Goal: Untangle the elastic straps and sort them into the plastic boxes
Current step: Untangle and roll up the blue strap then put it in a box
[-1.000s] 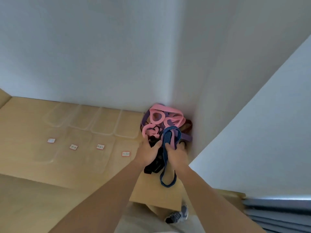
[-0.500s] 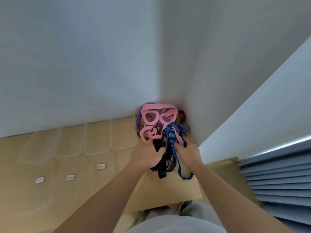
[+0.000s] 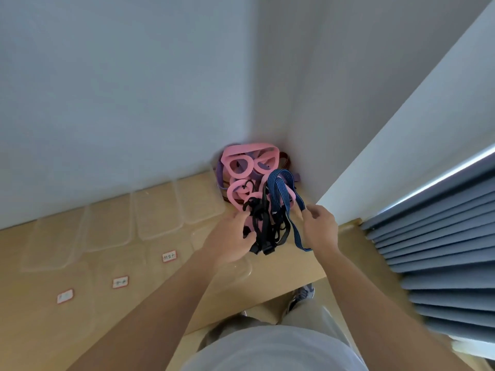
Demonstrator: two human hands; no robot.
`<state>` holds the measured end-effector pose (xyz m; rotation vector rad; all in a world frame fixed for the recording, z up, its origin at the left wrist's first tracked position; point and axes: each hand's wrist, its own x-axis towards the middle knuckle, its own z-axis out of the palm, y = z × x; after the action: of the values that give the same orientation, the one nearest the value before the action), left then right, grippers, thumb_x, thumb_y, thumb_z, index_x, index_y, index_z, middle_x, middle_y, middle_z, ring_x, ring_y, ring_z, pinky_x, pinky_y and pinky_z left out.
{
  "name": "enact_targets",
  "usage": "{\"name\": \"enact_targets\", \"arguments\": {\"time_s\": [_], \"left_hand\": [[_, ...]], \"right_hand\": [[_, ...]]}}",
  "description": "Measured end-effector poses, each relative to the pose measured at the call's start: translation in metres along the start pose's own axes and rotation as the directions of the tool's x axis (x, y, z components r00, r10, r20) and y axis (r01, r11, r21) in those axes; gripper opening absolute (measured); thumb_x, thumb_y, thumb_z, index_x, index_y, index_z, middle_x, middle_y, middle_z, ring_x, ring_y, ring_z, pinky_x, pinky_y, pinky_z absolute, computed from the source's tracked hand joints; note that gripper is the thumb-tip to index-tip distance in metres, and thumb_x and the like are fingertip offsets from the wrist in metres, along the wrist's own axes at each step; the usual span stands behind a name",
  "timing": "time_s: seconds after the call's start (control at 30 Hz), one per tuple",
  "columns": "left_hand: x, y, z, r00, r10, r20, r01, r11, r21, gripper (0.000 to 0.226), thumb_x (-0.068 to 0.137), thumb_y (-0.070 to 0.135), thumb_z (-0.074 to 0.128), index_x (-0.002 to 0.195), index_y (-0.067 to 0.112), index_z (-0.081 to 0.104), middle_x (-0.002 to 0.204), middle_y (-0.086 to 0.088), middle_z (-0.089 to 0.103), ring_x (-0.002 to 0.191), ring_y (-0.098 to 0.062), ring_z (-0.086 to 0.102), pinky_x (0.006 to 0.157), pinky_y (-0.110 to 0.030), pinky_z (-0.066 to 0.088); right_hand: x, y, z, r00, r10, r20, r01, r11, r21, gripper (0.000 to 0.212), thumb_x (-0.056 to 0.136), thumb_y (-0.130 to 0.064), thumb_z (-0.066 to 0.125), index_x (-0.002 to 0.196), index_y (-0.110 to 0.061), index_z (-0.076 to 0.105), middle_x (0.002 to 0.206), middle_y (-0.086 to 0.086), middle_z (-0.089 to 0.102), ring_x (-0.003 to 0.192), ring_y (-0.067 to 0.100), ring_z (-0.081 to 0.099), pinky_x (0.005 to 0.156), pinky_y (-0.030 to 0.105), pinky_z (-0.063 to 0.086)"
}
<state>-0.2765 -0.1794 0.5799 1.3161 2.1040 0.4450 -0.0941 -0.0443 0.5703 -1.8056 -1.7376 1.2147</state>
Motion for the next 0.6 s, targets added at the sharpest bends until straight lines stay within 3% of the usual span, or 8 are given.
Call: {"name": "enact_targets", "arguments": {"time_s": [0.07, 0.17, 0.33, 0.43, 0.6], "left_hand": [[0.000, -0.004, -0.002, 0.994, 0.027, 0.105, -0.028, 1.000, 0.008, 0.055, 0.099, 0.037, 0.053, 0.151, 0.025, 0.044, 0.137, -0.003, 0.058, 0.122, -0.021, 0.056, 0.097, -0.036, 0.050], [0.002, -0.005, -0.003, 0.992, 0.043, 0.120, -0.048, 0.998, 0.038, 0.051, 0.099, 0.037, 0.052, 0.148, 0.026, 0.047, 0.135, -0.004, 0.058, 0.120, -0.021, 0.056, 0.096, -0.036, 0.050], [0.000, 0.000, -0.005, 0.999, 0.025, 0.044, -0.032, 0.984, 0.177, 0.055, 0.100, 0.039, 0.049, 0.152, 0.025, 0.039, 0.107, -0.003, 0.066, 0.091, -0.022, 0.063, 0.075, -0.039, 0.055], [-0.003, 0.008, -0.006, 0.998, 0.067, 0.007, -0.067, 0.972, 0.223, 0.051, 0.099, 0.039, 0.050, 0.147, 0.022, 0.045, 0.091, 0.002, 0.062, 0.082, -0.021, 0.059, 0.066, -0.036, 0.049], [0.000, 0.032, -0.006, 0.984, 0.127, -0.122, -0.098, 0.971, 0.218, 0.046, 0.099, 0.034, 0.053, 0.141, 0.016, 0.054, 0.126, -0.005, 0.060, 0.107, -0.027, 0.062, 0.080, -0.038, 0.051]], "right_hand": [[0.002, 0.004, -0.002, 0.998, -0.001, 0.063, 0.003, 0.999, -0.040, 0.031, 0.099, -0.038, 0.050, 0.122, -0.025, 0.066, 0.107, -0.011, 0.067, 0.080, -0.001, 0.056, 0.068, 0.025, 0.043], [0.002, 0.004, -0.006, 0.990, -0.005, 0.139, 0.015, 0.997, -0.078, 0.034, 0.102, -0.034, 0.048, 0.129, -0.022, 0.065, 0.122, -0.006, 0.067, 0.089, 0.010, 0.059, 0.080, 0.029, 0.043], [-0.002, 0.003, -0.014, 0.987, -0.044, 0.153, 0.059, 0.994, -0.097, 0.032, 0.102, -0.033, 0.049, 0.126, -0.022, 0.066, 0.118, -0.007, 0.067, 0.088, 0.009, 0.061, 0.077, 0.028, 0.044], [-0.004, 0.001, -0.016, 0.988, -0.091, 0.125, 0.102, 0.991, -0.086, 0.030, 0.101, -0.034, 0.049, 0.122, -0.024, 0.068, 0.115, -0.009, 0.068, 0.090, 0.009, 0.062, 0.077, 0.026, 0.045], [-0.005, -0.015, -0.015, 0.973, -0.192, 0.131, 0.198, 0.980, -0.033, 0.020, 0.100, -0.031, 0.052, 0.107, -0.033, 0.071, 0.101, -0.013, 0.070, 0.083, 0.002, 0.062, 0.066, 0.020, 0.044]]}}
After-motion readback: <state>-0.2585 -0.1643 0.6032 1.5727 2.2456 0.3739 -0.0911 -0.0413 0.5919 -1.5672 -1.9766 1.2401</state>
